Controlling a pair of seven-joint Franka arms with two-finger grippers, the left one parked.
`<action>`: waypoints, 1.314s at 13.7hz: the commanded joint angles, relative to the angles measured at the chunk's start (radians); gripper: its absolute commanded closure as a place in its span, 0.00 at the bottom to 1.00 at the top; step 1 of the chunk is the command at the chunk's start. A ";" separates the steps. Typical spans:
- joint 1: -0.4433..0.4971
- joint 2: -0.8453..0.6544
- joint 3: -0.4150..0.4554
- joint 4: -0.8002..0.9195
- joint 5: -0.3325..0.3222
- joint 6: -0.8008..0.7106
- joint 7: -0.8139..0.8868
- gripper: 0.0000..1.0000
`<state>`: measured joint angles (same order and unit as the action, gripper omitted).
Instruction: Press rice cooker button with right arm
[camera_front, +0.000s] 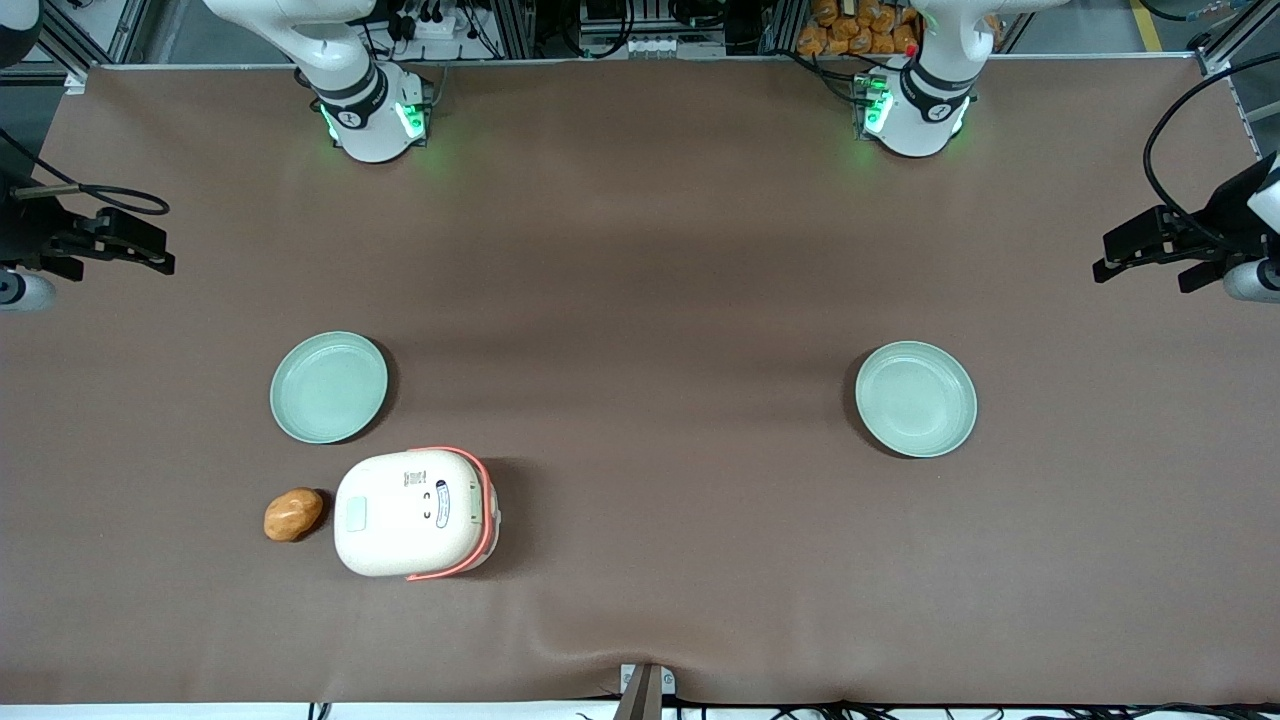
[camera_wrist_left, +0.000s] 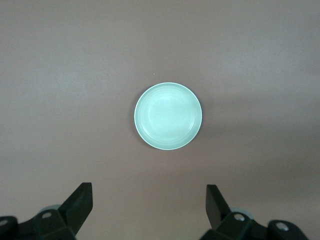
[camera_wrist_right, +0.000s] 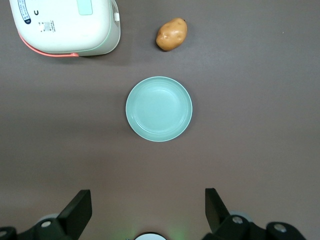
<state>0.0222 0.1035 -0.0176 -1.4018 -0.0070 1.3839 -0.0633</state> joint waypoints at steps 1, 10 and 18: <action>0.013 -0.025 -0.010 -0.025 -0.014 0.000 0.016 0.00; 0.018 -0.024 -0.008 -0.014 -0.011 0.001 0.017 0.00; 0.059 0.001 0.001 -0.005 -0.013 0.027 0.022 0.00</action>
<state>0.0634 0.1039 -0.0192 -1.4034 -0.0070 1.3948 -0.0627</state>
